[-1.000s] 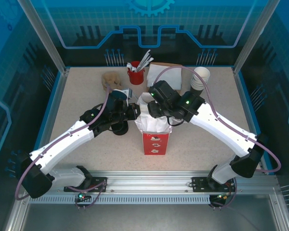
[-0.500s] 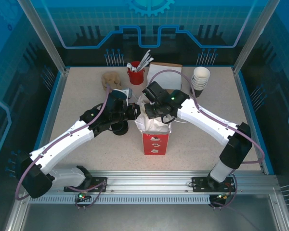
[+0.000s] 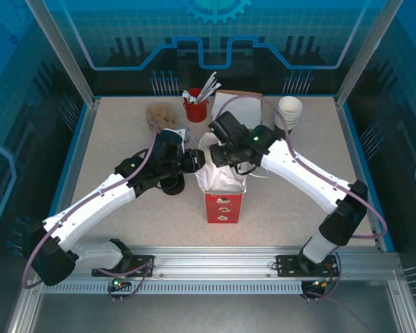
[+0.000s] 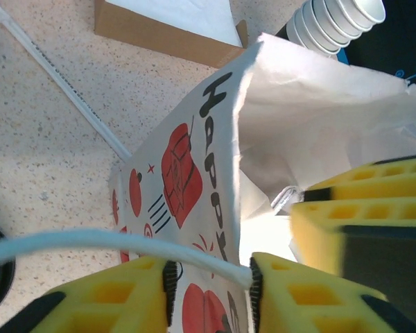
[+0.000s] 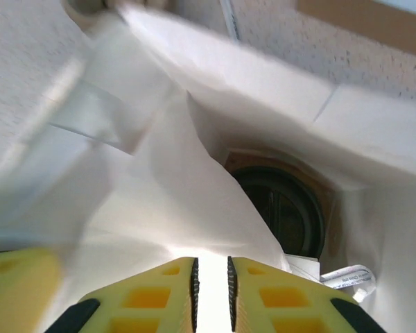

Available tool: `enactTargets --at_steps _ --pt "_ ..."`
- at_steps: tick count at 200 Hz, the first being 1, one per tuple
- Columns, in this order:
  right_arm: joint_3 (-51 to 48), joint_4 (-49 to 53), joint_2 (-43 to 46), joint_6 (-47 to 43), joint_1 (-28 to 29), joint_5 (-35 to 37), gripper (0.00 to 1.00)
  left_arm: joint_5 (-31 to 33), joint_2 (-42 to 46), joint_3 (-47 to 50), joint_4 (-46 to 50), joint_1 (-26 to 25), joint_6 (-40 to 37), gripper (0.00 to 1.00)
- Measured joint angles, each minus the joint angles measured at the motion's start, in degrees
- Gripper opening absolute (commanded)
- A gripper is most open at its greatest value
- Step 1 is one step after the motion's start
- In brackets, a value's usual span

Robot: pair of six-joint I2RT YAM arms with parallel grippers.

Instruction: Pack the takeout coffee

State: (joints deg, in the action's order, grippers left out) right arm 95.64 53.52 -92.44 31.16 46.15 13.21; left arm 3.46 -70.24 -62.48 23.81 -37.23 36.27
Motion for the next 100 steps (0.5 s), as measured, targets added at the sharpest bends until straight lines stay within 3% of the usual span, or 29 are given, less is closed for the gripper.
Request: enactTargets --at_steps 100 --pt "5.7 0.3 5.7 -1.7 -4.8 -5.9 0.27 -4.9 0.2 -7.7 2.4 0.0 0.0 0.54"
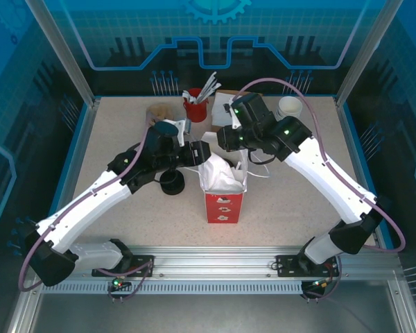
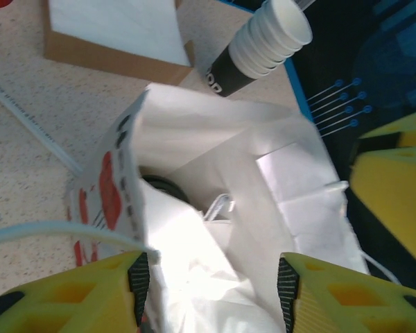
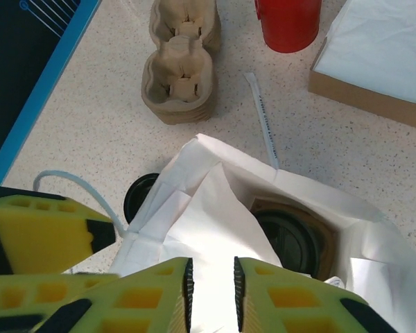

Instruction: Pack the takeout coffee

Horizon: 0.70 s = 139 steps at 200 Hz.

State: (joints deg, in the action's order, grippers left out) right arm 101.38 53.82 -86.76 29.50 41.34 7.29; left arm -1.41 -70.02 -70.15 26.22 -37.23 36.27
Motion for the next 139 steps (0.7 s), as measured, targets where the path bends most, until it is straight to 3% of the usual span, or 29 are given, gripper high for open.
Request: enactTargets --at_steps 44,83,116,139 --pt "0.0 0.1 4.0 -0.6 -4.7 -3.3 0.28 -2.4 0.1 -4.4 0.9 0.0 -0.4 0.56" --pt "-2.3 -1.7 10.6 -2.1 -10.4 -4.6 0.33 -2.2 0.8 -8.7 3.0 1.2 -4.2 0.65" --pt "-9.6 -4.8 17.4 -5.4 -16.0 -3.8 0.44 1.4 3.7 -9.1 2.8 6.1 -9.4 0.74" --pt "-16.9 -8.0 21.0 -8.8 -20.7 -1.2 0.54 5.8 7.7 -3.8 -2.0 11.5 -13.1 0.81"
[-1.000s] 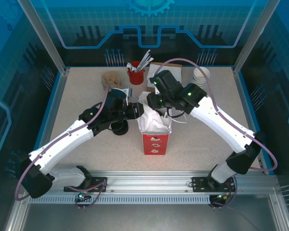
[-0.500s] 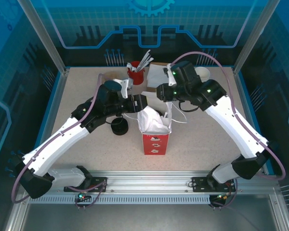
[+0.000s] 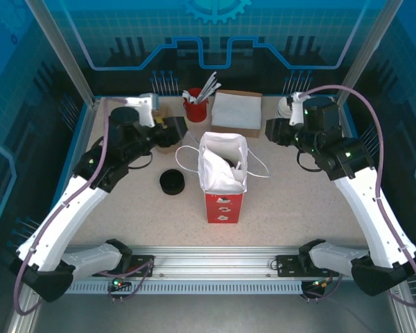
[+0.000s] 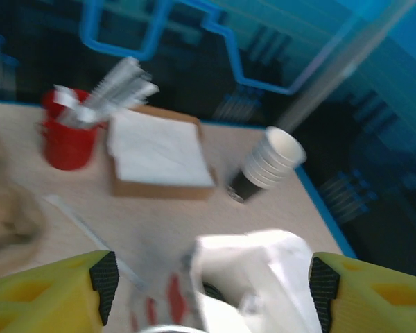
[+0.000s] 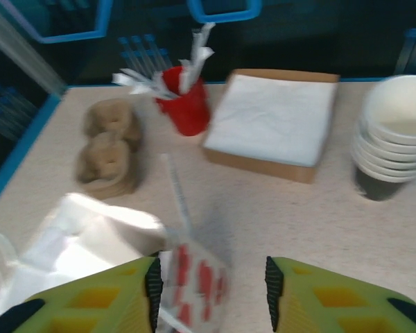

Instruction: Pack the takeout coffee

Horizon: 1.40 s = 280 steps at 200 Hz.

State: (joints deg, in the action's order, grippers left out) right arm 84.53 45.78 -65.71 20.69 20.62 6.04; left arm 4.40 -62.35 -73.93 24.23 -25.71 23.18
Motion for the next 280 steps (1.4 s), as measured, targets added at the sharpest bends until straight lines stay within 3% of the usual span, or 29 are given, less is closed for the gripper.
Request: enactTargets --at_steps 33,90,164,212,280 --pt "-12.5 -6.0 2.7 -3.6 -9.2 1.6 0.69 10.6 4.7 13.2 -8.4 5.2 -6.4 0.95" --pt "-34.9 -23.5 4.4 -5.6 -20.0 3.0 1.00 22.6 5.8 36.9 -25.4 14.3 -12.4 0.99" --pt "-54.1 -53.7 -3.2 -8.2 -21.6 5.9 1.00 24.9 -2.9 55.1 -50.4 19.7 -15.8 0.99" --pt "-59.4 -70.5 -9.0 -10.7 -21.6 4.8 1.00 22.5 -10.4 56.1 -59.9 21.3 -17.7 0.99" --pt "-59.4 -80.1 -15.4 -14.8 -20.7 0.4 1.00 16.2 -21.4 56.0 -73.3 22.4 -20.2 0.99"
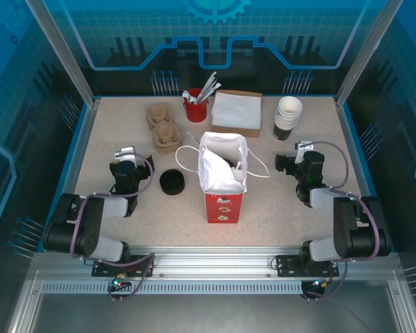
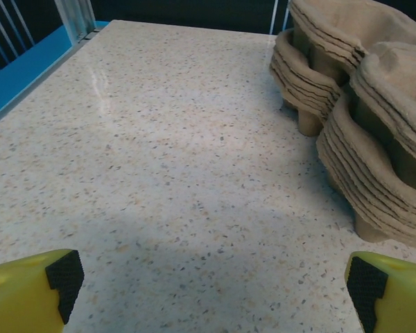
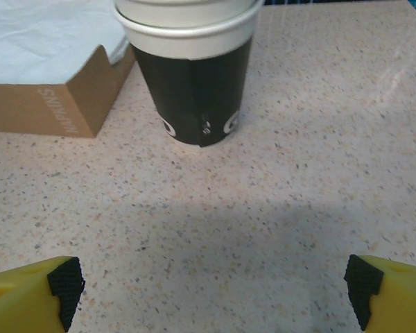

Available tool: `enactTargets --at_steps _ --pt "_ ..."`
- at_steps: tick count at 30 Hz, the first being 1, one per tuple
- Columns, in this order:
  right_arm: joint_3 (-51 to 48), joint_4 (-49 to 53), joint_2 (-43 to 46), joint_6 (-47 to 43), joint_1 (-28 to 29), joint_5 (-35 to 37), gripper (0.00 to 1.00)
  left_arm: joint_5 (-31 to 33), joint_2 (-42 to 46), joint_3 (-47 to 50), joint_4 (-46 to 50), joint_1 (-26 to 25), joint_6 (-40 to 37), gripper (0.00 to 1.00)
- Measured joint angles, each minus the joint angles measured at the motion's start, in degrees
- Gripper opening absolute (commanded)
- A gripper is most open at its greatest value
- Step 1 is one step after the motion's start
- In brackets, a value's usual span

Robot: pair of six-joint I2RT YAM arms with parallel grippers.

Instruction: Pack the takeout coffee

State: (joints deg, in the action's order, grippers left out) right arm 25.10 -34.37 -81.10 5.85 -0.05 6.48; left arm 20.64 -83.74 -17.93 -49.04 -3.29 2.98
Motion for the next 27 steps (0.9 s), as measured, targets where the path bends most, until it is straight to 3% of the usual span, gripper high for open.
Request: enactTargets --at_steps 5,27 --pt "-0.9 -6.8 -3.6 -2.2 1.4 -1.0 1.00 -2.1 -4.0 -0.3 -3.4 0.1 -0.4 0.99" --pt "-1.2 -7.7 -4.7 -4.5 3.1 -0.9 1.00 -3.6 -4.9 -1.9 -4.0 0.2 -0.6 0.99"
